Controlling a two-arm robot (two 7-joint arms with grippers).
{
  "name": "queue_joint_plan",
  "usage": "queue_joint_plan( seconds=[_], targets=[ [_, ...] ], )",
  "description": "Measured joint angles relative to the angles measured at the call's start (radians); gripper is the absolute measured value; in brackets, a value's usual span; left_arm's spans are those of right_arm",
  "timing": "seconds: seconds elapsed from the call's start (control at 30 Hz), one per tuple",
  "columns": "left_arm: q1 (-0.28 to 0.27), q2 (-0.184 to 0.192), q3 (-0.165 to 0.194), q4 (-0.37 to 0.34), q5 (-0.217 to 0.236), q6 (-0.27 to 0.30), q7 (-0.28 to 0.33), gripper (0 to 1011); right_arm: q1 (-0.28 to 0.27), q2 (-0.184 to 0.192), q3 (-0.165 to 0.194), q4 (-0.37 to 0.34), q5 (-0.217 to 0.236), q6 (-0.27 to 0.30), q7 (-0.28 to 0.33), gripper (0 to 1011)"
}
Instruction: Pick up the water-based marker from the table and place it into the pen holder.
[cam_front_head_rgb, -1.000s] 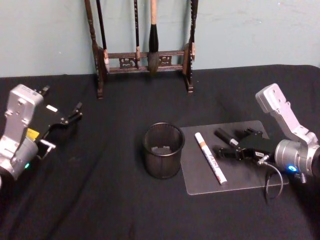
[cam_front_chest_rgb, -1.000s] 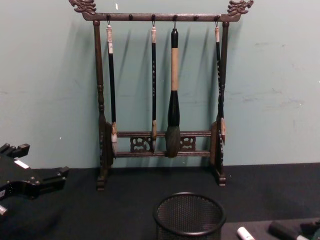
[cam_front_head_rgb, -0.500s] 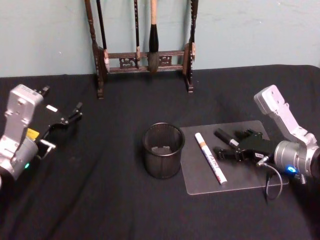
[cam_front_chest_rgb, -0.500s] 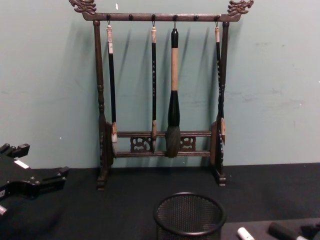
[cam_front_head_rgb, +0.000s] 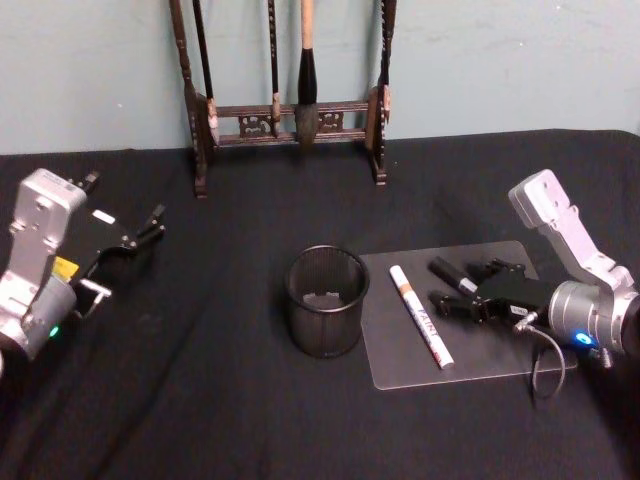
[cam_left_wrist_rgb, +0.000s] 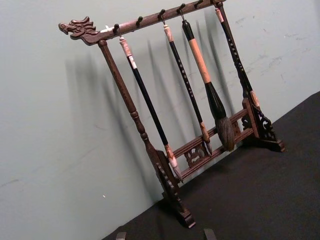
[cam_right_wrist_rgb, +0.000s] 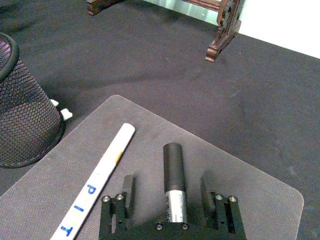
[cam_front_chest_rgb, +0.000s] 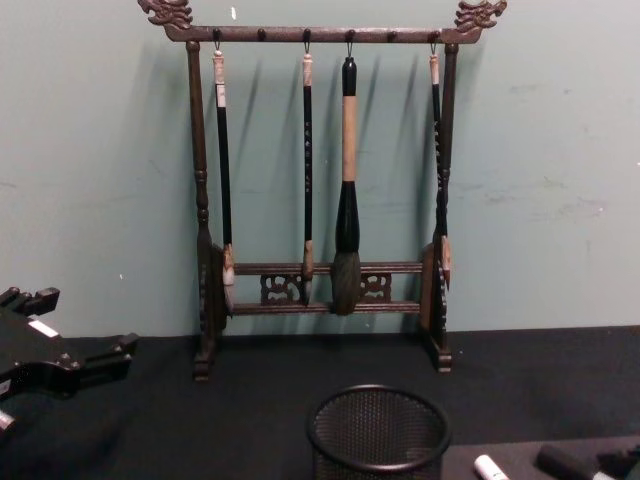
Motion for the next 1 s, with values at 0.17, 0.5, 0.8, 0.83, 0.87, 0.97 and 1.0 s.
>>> queue_joint_plan(
  seconds=[0.17,0.5,0.8,0.83,0.87,0.97,1.0],
  targets=[
    [0.0,0.0,0.0,0.0,0.0,0.0,0.0,1001,0.0,0.0,0.0,0.0,0.0,0.0,0.0,775],
    [0.0,0.0,0.0,0.0,0.0,0.0,0.0,1001,0.0,0.0,0.0,0.0,0.0,0.0,0.0,689],
    [0.0,0.0,0.0,0.0,0.0,0.0,0.0,1001,0.0,0.0,0.0,0.0,0.0,0.0,0.0,628],
    [0.0,0.0,0.0,0.0,0.0,0.0,0.0,1001,0.0,0.0,0.0,0.0,0.0,0.0,0.0,625],
    [0.0,0.0,0.0,0.0,0.0,0.0,0.0,1001,0.0,0.0,0.0,0.0,0.0,0.0,0.0,621],
    [0.0,0.0,0.0,0.0,0.0,0.0,0.0,1001,0.0,0.0,0.0,0.0,0.0,0.0,0.0,594],
    [0.0,0.0,0.0,0.0,0.0,0.0,0.0,1001,0.0,0.0,0.0,0.0,0.0,0.0,0.0,591]
  ],
)
